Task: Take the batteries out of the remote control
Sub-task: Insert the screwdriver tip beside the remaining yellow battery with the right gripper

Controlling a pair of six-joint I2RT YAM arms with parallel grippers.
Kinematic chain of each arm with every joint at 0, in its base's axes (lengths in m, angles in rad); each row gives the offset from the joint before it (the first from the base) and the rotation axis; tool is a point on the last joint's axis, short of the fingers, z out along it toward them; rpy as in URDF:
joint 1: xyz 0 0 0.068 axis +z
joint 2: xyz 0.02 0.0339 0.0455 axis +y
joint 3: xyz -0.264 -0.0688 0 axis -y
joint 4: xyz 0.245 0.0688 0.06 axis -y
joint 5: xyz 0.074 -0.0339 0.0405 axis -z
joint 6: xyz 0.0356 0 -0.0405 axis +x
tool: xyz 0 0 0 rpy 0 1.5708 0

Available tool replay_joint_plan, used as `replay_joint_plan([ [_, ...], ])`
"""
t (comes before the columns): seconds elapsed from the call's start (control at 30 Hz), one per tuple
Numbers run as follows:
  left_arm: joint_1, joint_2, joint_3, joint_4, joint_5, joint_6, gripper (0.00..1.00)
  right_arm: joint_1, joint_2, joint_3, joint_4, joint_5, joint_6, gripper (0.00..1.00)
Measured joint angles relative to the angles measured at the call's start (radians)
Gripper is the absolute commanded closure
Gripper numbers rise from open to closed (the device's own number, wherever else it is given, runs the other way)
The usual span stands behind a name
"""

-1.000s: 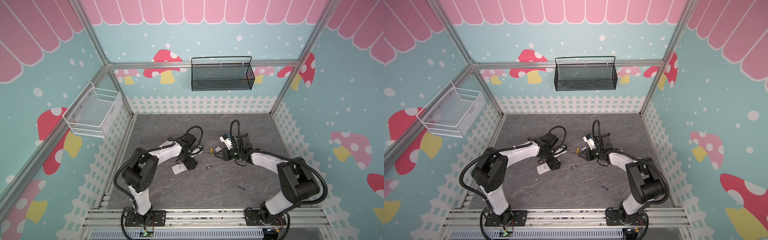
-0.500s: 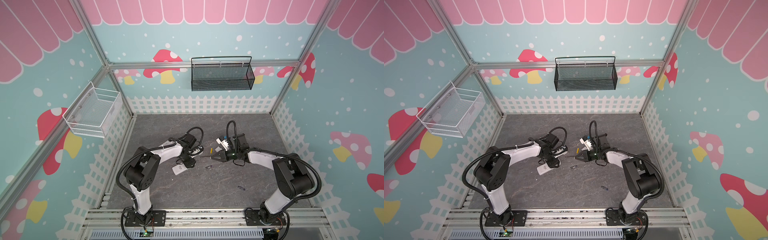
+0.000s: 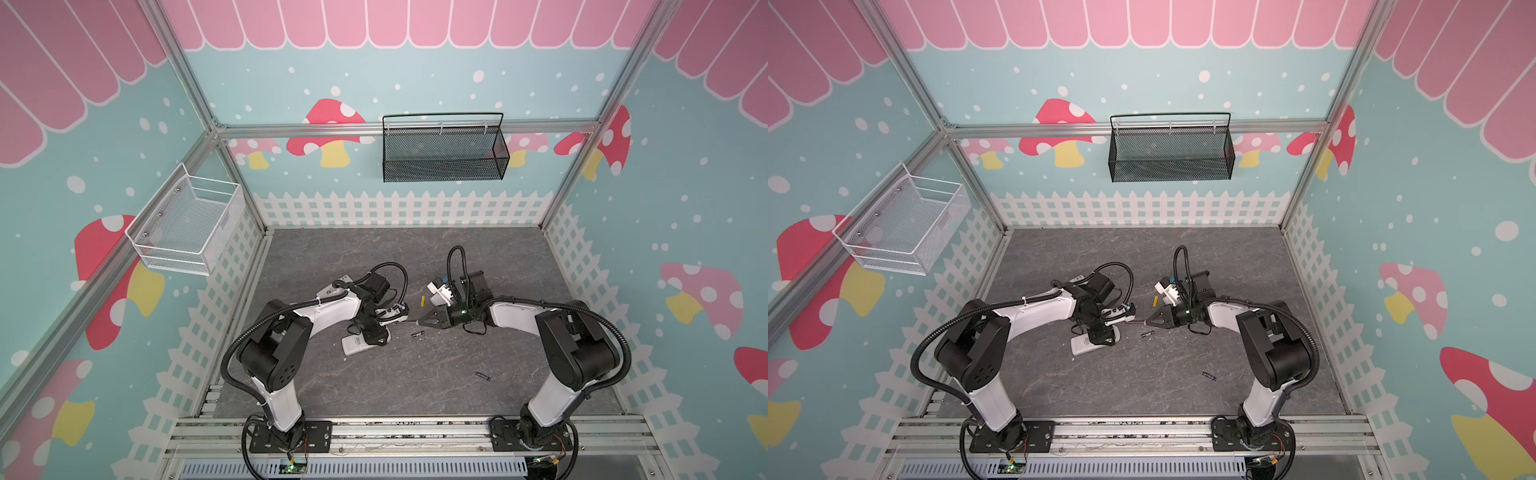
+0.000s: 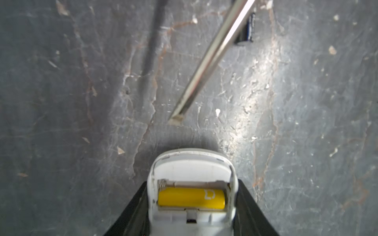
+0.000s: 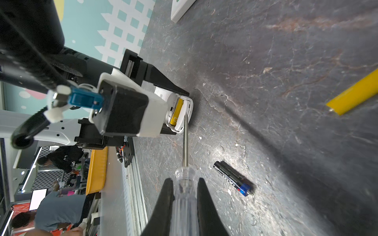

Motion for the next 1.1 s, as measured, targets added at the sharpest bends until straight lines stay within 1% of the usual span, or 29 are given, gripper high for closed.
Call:
replay_joint_plan([
  [0.3, -0.015, -0.01, -0.027, -0.002, 0.018, 0.052, 0.67, 0.056, 0.021, 0.0, 0.016, -0.036, 0.026, 1.0],
  [0.5, -0.021, -0.013, -0.034, 0.005, 0.014, 0.069, 0.68, 0.077, 0.034, 0.0, 0.021, -0.04, 0.03, 1.0],
  [0.9, -0.039, -0.013, -0.034, 0.005, -0.013, 0.074, 0.71, 0.099, 0.062, 0.001, -0.004, -0.028, 0.03, 1.0],
  [1.1, -0.044, -0.013, -0.034, 0.005, -0.022, 0.074, 0.72, 0.112, 0.087, 0.03, -0.018, -0.02, 0.029, 1.0],
])
